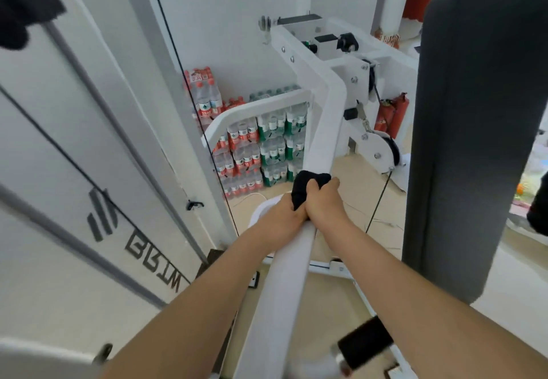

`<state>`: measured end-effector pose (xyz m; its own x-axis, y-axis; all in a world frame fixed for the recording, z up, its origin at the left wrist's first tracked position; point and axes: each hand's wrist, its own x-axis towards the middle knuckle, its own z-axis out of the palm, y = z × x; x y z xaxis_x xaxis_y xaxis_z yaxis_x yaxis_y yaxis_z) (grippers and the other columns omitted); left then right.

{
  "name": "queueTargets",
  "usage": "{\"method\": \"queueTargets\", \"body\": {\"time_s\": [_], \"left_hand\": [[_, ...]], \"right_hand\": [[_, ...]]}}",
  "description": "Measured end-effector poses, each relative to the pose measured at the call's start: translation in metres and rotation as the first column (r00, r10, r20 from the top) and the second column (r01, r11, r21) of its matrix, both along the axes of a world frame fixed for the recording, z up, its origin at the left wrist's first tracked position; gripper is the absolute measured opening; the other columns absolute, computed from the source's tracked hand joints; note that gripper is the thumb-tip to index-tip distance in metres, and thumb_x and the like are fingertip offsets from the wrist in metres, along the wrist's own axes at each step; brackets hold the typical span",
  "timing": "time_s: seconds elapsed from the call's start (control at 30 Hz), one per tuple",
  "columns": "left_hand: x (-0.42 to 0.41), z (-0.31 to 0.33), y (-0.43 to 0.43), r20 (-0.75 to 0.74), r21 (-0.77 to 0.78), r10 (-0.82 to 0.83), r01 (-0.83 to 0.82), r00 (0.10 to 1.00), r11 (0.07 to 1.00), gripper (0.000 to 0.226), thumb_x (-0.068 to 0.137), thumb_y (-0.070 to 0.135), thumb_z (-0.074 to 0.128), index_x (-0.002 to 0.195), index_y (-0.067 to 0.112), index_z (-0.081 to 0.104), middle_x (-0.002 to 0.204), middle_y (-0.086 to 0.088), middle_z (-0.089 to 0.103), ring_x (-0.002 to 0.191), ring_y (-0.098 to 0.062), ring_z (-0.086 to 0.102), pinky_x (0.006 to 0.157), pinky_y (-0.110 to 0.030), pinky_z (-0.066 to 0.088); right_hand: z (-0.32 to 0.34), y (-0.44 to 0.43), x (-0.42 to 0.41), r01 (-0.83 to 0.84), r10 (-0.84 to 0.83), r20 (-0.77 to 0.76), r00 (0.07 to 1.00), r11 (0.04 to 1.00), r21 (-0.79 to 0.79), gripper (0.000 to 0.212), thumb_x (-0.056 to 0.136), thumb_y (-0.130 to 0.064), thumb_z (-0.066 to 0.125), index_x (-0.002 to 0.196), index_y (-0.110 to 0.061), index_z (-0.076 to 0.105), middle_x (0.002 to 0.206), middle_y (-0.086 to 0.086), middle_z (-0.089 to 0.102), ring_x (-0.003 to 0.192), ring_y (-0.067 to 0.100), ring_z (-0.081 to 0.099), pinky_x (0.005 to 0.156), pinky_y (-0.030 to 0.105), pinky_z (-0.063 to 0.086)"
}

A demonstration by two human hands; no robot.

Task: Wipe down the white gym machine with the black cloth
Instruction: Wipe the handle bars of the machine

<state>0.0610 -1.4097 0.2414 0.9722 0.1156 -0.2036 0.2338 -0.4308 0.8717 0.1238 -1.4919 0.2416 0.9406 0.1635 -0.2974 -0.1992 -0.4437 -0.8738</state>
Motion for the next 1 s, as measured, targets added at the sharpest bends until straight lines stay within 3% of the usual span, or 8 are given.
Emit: {"method": "queueTargets", "body": {"time_s": [0.1,0.23,0.4,0.53,0.63,0.73,0.87,1.0], "left_hand": [[-0.055,-0.002,-0.005,0.007,-0.001,-0.016,0.016,1.000,1.000,0.017,0.091,0.039,0.046,0.083,0.027,0.055,0.072,0.006,0.056,0.066,-0.011,0.050,0.067,-0.031,0.040],[-0.133,0.014,-0.020,0.023,-0.067,-0.031,0.032,0.999,0.997,0.019,0.104,0.026,0.043,0.088,0.035,0.049,0.084,0.009,0.058,0.074,-0.003,0.052,0.067,-0.011,0.043],[-0.212,0.003,-0.028,-0.055,-0.052,0.035,-0.038,0.998,0.998,0.024,0.099,0.054,0.041,0.110,0.035,0.049,0.098,0.004,0.070,0.093,-0.016,0.066,0.088,-0.035,0.051],[-0.240,-0.005,-0.029,0.054,0.156,0.126,-0.133,0.991,0.979,0.026,0.100,0.046,0.043,0.112,0.027,0.055,0.088,0.005,0.069,0.083,-0.016,0.065,0.081,-0.036,0.052],[-0.223,-0.004,-0.033,0.140,-0.088,0.227,-0.216,0.964,0.972,0.015,0.102,0.032,0.045,0.107,0.036,0.059,0.098,0.004,0.070,0.091,-0.011,0.065,0.085,-0.034,0.052],[-0.212,-0.015,-0.039,0.042,-0.307,0.247,-0.222,0.968,0.926,0.023,0.103,0.037,0.042,0.118,0.051,0.052,0.115,0.021,0.065,0.106,0.007,0.057,0.092,-0.018,0.043],[-0.200,-0.024,-0.021,-0.223,-0.415,0.169,-0.250,0.960,0.875,0.044,0.091,0.065,0.043,0.122,0.040,0.062,0.115,0.007,0.070,0.112,-0.016,0.062,0.102,-0.038,0.046],[-0.177,-0.011,-0.015,-0.344,-0.566,0.126,-0.313,0.930,0.762,0.051,0.091,0.064,0.049,0.118,0.025,0.068,0.114,-0.003,0.072,0.110,-0.021,0.065,0.100,-0.036,0.047]], "right_hand": [[-0.003,-0.008,-0.054,-0.033,0.035,0.038,0.999,0.998,-0.045,0.058,0.103,-0.025,0.034,0.151,0.000,0.011,0.132,0.022,0.055,0.111,0.035,0.056,0.090,0.038,0.044],[-0.005,-0.019,-0.123,-0.106,0.123,0.094,0.988,0.981,-0.165,0.059,0.104,-0.028,0.032,0.152,-0.004,0.007,0.138,0.022,0.050,0.116,0.037,0.055,0.085,0.036,0.041],[0.007,-0.038,-0.199,-0.274,0.357,0.124,0.926,0.860,-0.432,0.069,0.106,-0.031,0.029,0.155,-0.009,-0.015,0.144,0.018,0.044,0.116,0.034,0.055,0.078,0.033,0.038],[0.022,-0.058,-0.216,-0.357,0.614,0.169,0.771,0.636,-0.684,0.051,0.105,-0.028,0.032,0.150,-0.008,0.019,0.131,0.014,0.052,0.105,0.029,0.056,0.072,0.032,0.037],[0.017,-0.060,-0.201,-0.265,0.594,0.309,0.743,0.685,-0.679,0.059,0.106,-0.035,0.029,0.155,-0.009,0.009,0.160,0.015,0.015,0.148,0.028,0.018,0.110,0.035,0.033],[0.000,-0.047,-0.188,-0.362,0.598,0.224,0.769,0.698,-0.618,0.067,0.106,-0.039,0.025,0.156,-0.010,-0.008,0.161,0.013,-0.023,0.150,0.026,-0.018,0.124,0.041,0.007],[0.001,-0.028,-0.156,-0.335,0.547,0.182,0.817,0.708,-0.621,0.071,0.104,-0.044,0.028,0.156,-0.014,-0.010,0.160,0.012,-0.027,0.148,0.033,-0.021,0.121,0.045,0.002],[-0.001,-0.013,-0.118,-0.258,0.588,0.237,0.773,0.634,-0.729,0.065,0.104,-0.041,0.025,0.157,-0.010,0.004,0.163,0.019,-0.013,0.148,0.038,-0.015,0.122,0.051,-0.002]]}}
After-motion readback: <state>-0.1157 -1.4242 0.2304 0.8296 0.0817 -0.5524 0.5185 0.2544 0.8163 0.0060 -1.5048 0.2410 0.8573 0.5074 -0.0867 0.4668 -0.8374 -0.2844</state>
